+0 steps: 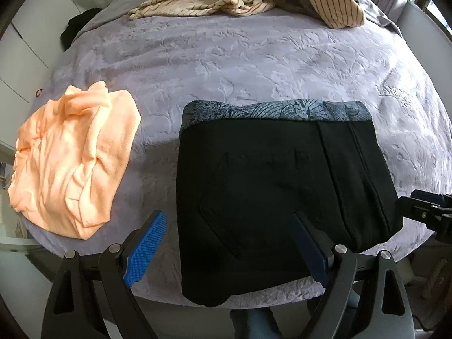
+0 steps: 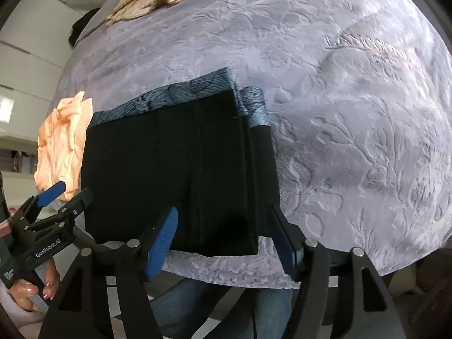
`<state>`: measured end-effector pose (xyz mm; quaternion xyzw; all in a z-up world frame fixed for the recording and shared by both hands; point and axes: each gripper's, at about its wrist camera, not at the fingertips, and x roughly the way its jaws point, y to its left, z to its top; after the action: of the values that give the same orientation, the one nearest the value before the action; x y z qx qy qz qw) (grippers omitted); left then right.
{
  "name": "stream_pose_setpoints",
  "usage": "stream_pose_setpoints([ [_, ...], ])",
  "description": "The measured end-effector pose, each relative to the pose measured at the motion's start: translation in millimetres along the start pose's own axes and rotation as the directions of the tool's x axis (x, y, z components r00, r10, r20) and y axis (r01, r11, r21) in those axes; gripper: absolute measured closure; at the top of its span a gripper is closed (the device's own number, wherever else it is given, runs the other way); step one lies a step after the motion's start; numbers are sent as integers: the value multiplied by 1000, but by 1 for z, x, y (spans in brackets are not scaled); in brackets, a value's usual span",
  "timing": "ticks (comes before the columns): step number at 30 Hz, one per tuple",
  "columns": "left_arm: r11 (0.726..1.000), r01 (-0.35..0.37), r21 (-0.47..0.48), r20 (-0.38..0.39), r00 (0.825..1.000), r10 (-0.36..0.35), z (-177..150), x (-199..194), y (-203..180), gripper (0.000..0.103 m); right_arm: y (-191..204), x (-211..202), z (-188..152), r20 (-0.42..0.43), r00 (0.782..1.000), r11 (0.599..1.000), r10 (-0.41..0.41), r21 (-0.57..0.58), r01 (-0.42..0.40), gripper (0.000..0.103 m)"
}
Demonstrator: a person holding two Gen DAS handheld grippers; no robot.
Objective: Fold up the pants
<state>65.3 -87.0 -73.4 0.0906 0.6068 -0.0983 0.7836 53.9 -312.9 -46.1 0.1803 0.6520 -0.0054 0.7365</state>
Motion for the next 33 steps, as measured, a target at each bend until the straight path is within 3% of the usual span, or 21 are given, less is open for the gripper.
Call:
stream_pose_setpoints([
  [2,1000,-1,-2,-4,1000,1,-1,0,0,13,5,1,0,-1,1000,1000,-10,-9,10,27],
  [4,1000,-9,-3,-7,1000,9,-2,0,0,0,8,1,0,-1,1000,1000,-16,-12,16,24],
  [14,1000,-2,-18,-11,1000,2,-1,-2,3,0,17,-4,-1,32,995,994,-96,-45,97,16],
  [15,1000,-3,-21,-13,1000,3,-1,-2,3,0,17,-4,-1,36,994,993,-105,-49,107,14],
  [16,1000,-5,-24,-16,1000,4,-1,-2,3,0,16,-5,-1,42,992,991,-119,-54,121,2],
  [17,1000,-6,-25,-18,1000,5,-1,-2,3,0,17,-5,-1,46,991,990,-126,-57,128,0],
  [33,999,-26,-48,-41,999,24,-1,3,6,0,15,-3,-3,4,994,992,-113,-52,113,0],
])
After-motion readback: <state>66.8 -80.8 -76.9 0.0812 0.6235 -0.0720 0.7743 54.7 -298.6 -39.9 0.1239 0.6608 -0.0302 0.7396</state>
